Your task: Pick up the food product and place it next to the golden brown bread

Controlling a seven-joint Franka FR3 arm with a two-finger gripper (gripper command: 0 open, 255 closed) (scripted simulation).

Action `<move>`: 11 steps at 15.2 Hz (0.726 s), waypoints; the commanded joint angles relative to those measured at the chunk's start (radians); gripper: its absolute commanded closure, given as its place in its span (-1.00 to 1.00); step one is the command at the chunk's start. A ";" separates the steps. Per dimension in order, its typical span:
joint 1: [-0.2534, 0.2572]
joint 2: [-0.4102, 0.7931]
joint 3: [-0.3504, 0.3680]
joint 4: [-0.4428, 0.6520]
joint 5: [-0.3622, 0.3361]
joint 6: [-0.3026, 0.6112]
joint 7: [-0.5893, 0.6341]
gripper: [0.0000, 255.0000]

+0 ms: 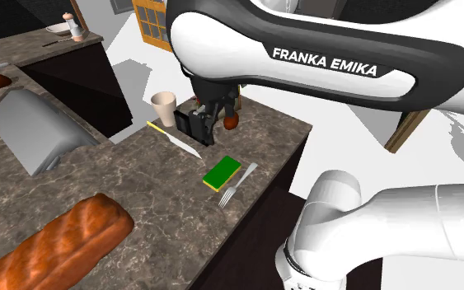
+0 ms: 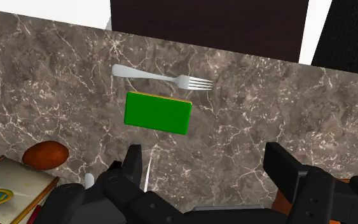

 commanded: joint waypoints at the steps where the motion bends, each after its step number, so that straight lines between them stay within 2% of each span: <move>1: 0.000 0.000 0.000 0.000 0.000 0.000 0.000 -1.00; 11: -0.132 0.176 -0.080 -0.097 -0.031 0.338 0.168 -1.00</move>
